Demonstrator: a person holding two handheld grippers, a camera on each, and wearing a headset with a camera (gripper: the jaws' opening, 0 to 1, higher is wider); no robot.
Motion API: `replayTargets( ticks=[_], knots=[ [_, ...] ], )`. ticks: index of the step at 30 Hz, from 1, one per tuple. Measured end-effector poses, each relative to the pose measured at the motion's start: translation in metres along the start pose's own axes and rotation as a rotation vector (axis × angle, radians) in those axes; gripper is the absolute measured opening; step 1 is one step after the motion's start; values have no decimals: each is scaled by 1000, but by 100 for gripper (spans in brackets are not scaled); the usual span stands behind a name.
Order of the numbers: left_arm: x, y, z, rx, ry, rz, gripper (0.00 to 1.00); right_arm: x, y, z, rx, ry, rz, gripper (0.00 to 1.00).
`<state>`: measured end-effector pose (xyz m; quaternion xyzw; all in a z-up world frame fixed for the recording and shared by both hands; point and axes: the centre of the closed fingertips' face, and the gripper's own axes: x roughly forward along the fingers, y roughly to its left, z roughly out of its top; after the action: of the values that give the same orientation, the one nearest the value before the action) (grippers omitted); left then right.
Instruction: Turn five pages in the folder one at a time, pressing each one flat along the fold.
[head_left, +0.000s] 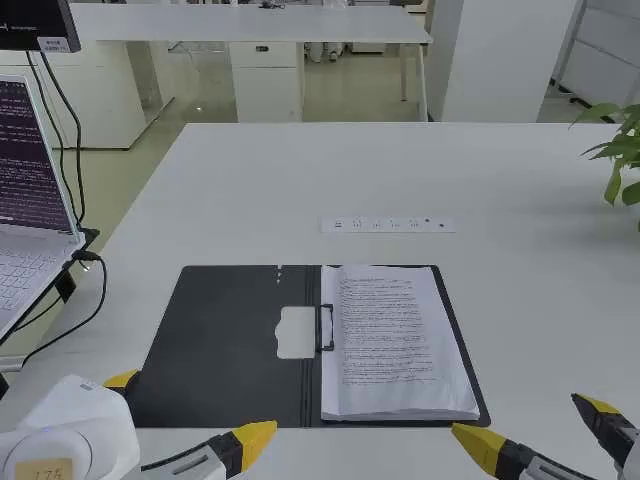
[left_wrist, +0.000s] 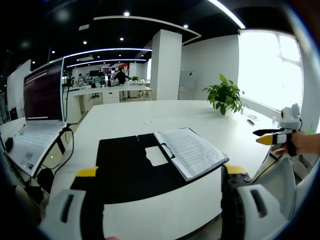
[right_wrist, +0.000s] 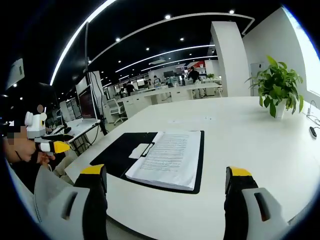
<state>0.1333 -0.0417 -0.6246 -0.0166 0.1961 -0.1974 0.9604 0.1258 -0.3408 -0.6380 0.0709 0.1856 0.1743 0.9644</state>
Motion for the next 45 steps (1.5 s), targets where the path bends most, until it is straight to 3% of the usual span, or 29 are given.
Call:
replayTargets(
  ticks=[45],
  knots=[
    [1, 1, -11, 19, 41, -17, 99, -5, -1, -12, 21, 15, -18, 98]
  ],
)
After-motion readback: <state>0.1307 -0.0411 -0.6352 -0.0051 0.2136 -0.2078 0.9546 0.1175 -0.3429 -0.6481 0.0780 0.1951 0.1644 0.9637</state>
